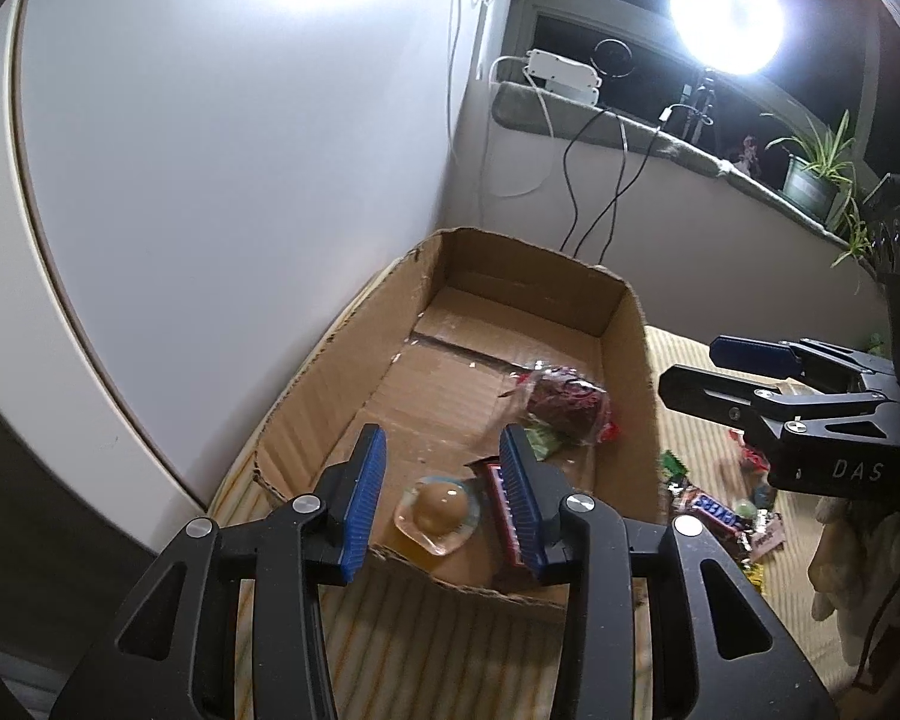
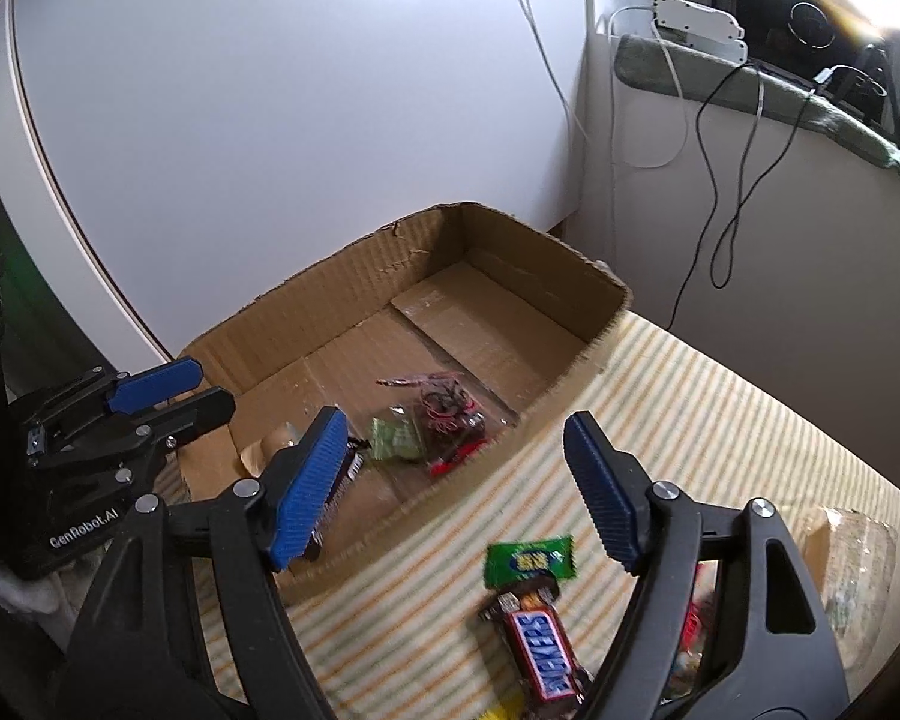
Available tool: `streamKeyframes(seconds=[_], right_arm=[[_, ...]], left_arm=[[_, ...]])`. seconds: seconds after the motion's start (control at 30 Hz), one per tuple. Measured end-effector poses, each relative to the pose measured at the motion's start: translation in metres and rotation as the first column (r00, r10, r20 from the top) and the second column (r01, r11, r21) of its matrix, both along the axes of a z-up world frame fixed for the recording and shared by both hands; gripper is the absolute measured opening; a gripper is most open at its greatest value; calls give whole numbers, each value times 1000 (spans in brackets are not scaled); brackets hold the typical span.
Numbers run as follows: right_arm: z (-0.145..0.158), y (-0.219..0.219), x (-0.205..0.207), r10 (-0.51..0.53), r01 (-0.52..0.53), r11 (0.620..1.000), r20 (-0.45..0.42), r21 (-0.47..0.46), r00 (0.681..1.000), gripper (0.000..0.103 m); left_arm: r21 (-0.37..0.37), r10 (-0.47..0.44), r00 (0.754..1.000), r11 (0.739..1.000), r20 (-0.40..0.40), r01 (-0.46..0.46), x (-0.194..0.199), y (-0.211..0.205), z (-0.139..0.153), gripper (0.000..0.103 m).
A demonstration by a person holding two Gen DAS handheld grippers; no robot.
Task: Organize snacks
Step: 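Open both grippers to drop the round packet and candy bag into the box, then move left gripper to the yellow candy packet while right approaches the black-wrapped candy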
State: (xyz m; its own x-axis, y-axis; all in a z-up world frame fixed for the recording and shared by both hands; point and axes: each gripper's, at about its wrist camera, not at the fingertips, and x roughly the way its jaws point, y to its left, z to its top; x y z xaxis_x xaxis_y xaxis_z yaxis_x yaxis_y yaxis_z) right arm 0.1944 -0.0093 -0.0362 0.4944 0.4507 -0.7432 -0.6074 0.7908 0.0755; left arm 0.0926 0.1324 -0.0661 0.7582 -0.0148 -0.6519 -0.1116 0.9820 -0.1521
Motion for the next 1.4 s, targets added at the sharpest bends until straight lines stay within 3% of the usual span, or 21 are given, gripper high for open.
streamKeyframes(seconds=[0.33,0.67,0.73,0.9,1.17,1.23,1.4], right_arm=[[9,-63,-20,-64,63,998,7,18,998,77],[3,-138,-43,-158,159,987,-15,9,987,77],[-2,-150,-46,-166,166,986,-25,2,986,77],[-14,-166,-53,-163,162,987,-50,-16,985,77],[-36,-163,-57,-80,74,995,-92,-67,993,51],[-42,-160,-56,-57,47,995,-105,-93,993,35],[-57,-160,-53,-24,6,987,-114,-161,993,32]], left_arm=[[-13,-63,998,998,27,63,-13,-27,12,38],[-34,-158,987,987,5,158,-22,-73,7,38],[-41,-178,984,983,-2,178,-23,-82,4,45],[-53,-227,973,973,-25,226,-27,-103,-2,47],[-76,-310,948,950,-77,304,-30,-139,-16,47],[-80,-331,939,943,-95,324,-30,-149,-22,47],[-92,-361,924,932,-127,351,-27,-163,-33,47]])
